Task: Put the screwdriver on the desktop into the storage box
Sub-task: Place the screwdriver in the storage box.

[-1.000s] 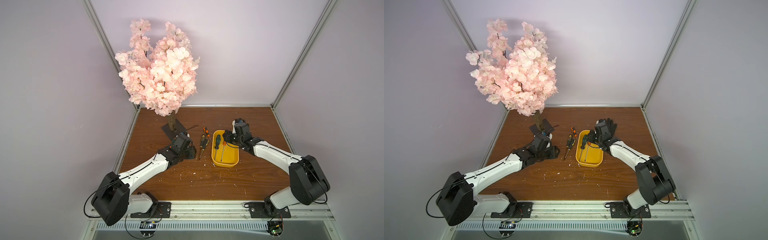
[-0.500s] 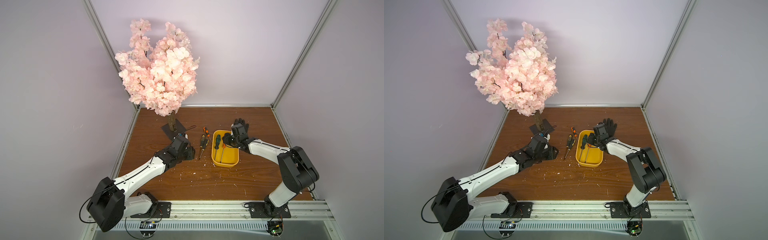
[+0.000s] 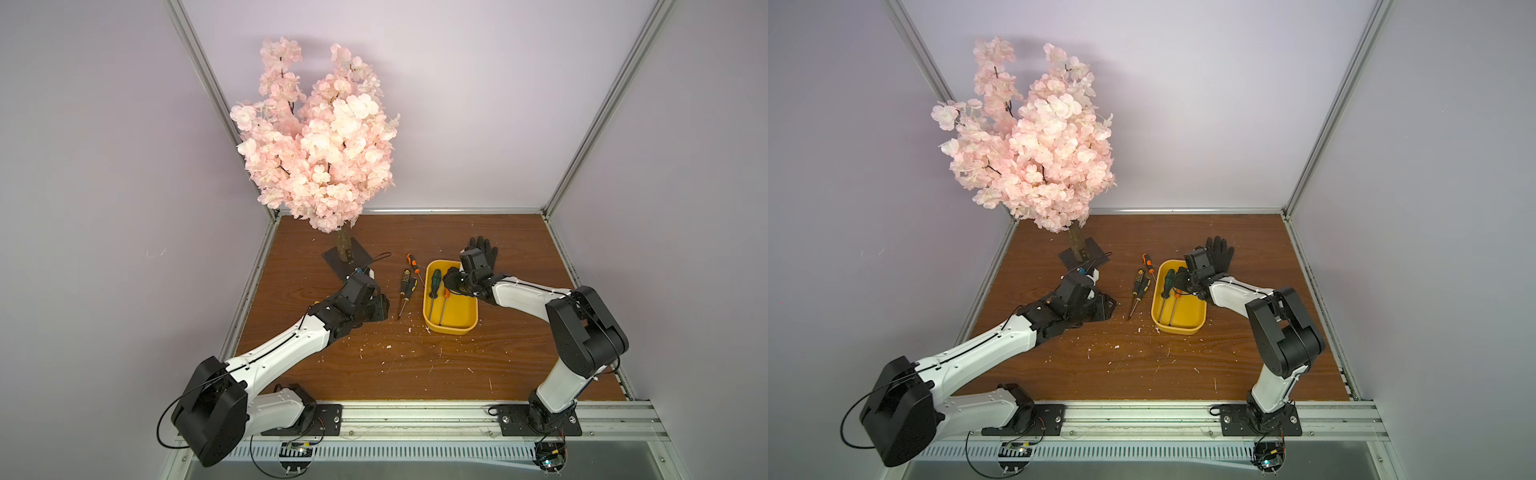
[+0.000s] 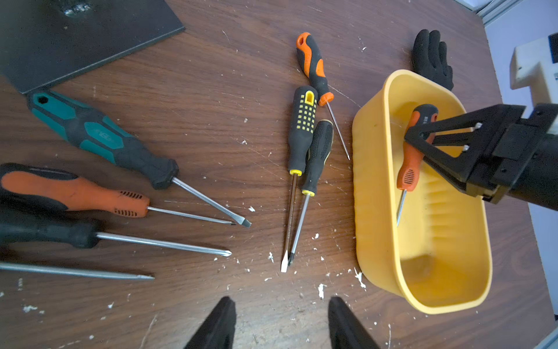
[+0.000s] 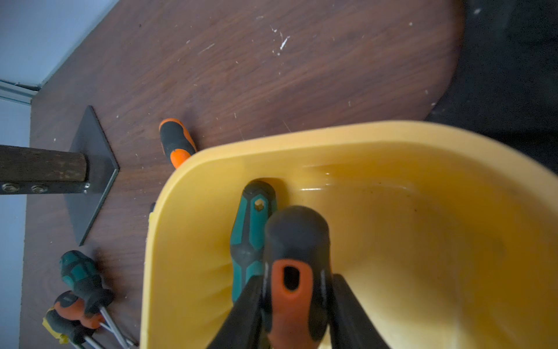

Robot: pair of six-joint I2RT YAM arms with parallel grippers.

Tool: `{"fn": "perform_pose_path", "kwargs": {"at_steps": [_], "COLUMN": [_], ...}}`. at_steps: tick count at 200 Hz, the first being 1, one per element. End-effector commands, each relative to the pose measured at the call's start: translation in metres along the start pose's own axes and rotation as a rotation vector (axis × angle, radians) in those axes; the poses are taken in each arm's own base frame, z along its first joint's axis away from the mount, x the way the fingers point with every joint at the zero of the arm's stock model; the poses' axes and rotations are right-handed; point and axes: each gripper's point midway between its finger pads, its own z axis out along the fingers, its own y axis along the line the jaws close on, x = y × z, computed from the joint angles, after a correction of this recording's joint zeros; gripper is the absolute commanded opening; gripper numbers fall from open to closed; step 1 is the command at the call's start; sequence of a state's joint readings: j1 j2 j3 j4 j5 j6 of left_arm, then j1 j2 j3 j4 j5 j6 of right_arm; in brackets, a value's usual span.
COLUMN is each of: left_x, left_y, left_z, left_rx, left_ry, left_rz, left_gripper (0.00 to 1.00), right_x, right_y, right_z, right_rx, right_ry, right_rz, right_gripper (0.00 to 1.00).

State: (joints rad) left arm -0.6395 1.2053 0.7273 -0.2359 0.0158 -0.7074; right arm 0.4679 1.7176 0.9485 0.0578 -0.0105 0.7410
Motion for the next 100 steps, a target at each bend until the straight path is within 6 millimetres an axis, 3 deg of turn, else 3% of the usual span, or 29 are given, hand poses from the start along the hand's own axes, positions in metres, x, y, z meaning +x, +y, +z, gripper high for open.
{"fn": "perform_pose_path", "kwargs": {"at_steps": [1,100], "left_x": [0.003,-0.003], "left_y": [0.002,-0.003], "left_z": [-0.002,0.000], "left_rx": [-0.011,-0.002], "left_ry": [-0.004,-0.014], "left_rz": [-0.001,0.015], "left_gripper": [0.53,0.54], "right_x": [-0.020,-0.033], "right_y": [0.019,0.031], "right_z": [-0.008,-0.041], "right_rx": [-0.055,-0.082], "right_ry": [-0.043,-0.083], "right_rz": [-0.001,-0.055], "right_gripper": [0.48,0.48]}}
